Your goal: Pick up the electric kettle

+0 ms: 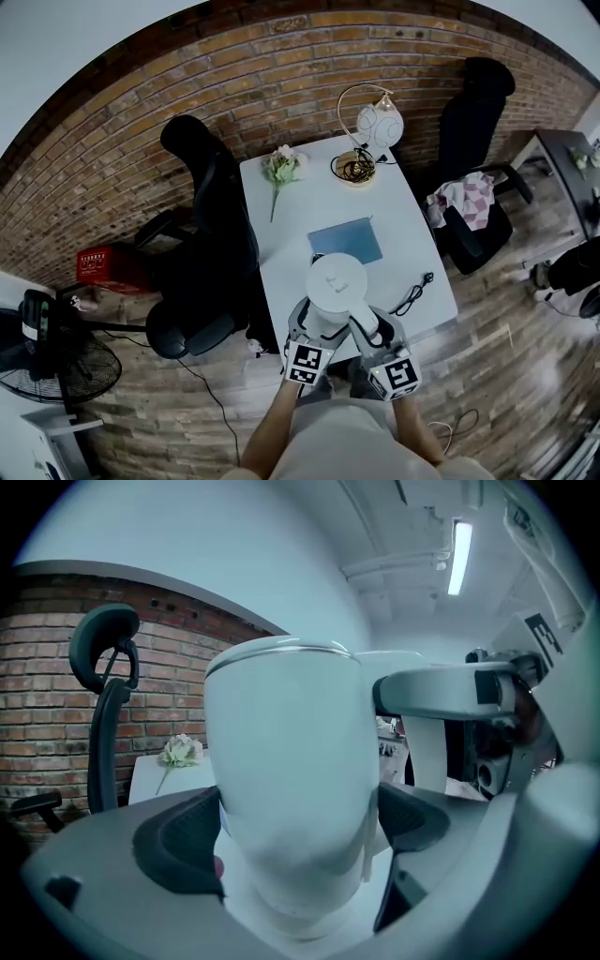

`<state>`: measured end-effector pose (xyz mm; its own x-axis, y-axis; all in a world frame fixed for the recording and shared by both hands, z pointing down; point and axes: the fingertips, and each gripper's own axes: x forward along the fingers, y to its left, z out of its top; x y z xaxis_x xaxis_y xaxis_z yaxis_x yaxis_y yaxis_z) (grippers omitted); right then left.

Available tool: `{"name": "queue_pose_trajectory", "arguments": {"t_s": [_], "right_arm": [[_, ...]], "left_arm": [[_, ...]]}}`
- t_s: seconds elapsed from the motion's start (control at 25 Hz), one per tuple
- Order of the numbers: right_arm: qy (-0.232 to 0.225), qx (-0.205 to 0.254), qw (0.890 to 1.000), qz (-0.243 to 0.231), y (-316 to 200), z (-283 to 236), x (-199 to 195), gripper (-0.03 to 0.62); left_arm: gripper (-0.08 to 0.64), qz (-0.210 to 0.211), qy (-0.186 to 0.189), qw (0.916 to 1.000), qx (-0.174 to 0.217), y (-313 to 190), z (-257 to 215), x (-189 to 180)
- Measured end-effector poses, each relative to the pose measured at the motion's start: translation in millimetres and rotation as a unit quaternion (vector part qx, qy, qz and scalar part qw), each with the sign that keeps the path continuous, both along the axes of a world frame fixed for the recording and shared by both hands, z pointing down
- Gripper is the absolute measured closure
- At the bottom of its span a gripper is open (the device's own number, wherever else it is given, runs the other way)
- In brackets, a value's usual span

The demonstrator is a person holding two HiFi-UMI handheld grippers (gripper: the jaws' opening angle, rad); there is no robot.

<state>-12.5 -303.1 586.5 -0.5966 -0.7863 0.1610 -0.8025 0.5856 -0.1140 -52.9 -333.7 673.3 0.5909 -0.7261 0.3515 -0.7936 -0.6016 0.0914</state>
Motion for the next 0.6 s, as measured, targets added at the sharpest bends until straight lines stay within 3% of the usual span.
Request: {"name": "queue_pose_trajectory", "arguments": {"t_s": [0.6], "right_arm": [[-0.017, 0.042, 0.999, -0.005, 0, -42, -9, 0.442]], "left_arm": [[0.052, 0.0, -0.017, 0.9986, 0.05, -6, -48, -14]]}}
